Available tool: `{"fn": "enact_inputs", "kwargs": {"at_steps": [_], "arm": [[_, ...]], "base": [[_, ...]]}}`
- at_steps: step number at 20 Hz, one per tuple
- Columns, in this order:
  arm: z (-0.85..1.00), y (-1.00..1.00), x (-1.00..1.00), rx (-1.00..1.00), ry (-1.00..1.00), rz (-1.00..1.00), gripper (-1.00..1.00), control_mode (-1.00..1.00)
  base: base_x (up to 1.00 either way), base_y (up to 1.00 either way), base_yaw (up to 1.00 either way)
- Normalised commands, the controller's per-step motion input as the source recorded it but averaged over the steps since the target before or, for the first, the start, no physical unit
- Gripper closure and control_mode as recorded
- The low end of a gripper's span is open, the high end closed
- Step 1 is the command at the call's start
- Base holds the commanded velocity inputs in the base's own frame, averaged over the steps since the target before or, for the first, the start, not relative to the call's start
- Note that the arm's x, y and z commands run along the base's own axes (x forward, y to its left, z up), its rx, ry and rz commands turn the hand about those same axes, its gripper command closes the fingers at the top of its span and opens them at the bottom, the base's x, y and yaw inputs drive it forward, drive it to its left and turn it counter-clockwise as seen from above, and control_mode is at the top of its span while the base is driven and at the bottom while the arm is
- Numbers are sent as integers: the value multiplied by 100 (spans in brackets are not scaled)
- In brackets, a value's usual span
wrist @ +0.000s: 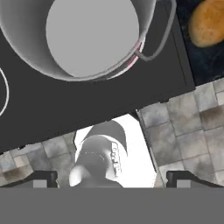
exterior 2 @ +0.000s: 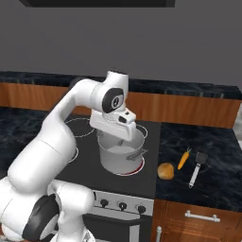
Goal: Put the potato and carrot in the pot. Retrieve the spatula and lightly stir the vegetables in the pot.
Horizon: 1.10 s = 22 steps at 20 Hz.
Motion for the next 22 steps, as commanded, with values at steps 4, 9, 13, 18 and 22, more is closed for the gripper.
{"fn": "enact_inputs", "kwargs": {"at_steps": [4,9,13,18,22], "arm": [[-36,-100,51,0,34,-6,-100,-100],[-21,-100,38,0,27,0,-100,-100],[-19,-93,0,0,16,-1,-100,-100],[-13,-13,-8,0,0,4,-100,-100],[-1,-30,0,3,-15,0,-100,-100]], "base": [[0,0,0],[0,0,0],[0,0,0],[0,0,0],[0,0,0]]}}
